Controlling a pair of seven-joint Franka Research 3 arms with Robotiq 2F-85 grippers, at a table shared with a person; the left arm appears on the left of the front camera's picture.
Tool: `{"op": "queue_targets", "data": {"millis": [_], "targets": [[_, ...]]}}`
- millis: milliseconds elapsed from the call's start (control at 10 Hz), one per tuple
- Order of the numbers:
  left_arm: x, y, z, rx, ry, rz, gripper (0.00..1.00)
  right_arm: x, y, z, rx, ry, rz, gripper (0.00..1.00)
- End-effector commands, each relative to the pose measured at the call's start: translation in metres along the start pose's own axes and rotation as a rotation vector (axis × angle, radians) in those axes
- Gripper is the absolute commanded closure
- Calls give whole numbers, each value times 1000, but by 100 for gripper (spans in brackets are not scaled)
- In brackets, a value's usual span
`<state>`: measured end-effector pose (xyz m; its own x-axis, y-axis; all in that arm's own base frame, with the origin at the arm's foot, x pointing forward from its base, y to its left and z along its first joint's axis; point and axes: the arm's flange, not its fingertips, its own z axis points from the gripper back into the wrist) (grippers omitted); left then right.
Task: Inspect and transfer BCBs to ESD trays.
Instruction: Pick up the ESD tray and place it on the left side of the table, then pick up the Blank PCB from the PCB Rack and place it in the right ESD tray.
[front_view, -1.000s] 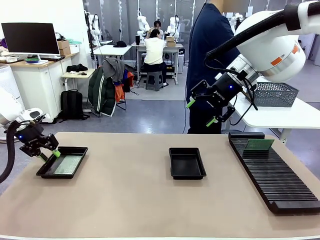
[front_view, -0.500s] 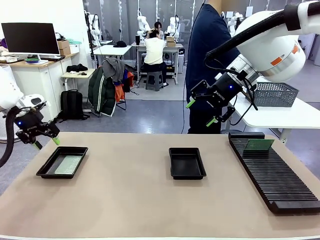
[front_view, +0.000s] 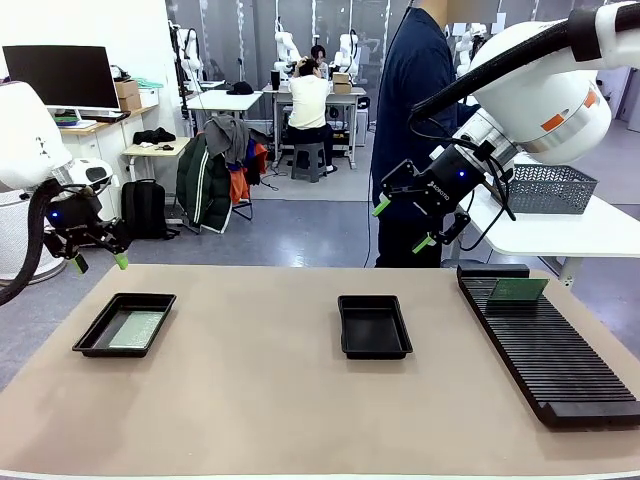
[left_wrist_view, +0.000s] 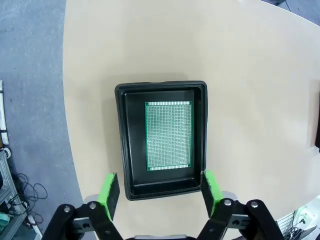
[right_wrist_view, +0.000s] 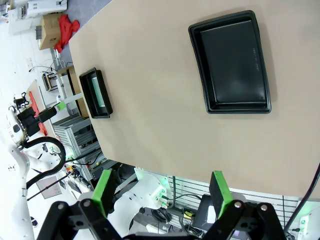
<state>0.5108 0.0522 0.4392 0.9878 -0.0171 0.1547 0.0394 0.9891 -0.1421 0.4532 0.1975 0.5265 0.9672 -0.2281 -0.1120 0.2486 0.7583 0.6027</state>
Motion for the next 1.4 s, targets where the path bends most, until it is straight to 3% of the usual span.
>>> {"op": "queue_targets", "data": {"millis": [0, 1300], "targets": [[0, 9, -6, -22, -6, 5, 13, 2, 2, 0, -17, -1, -2, 0], [0, 9, -6, -22, -6, 5, 13, 2, 2, 0, -17, -1, -2, 0]]}}
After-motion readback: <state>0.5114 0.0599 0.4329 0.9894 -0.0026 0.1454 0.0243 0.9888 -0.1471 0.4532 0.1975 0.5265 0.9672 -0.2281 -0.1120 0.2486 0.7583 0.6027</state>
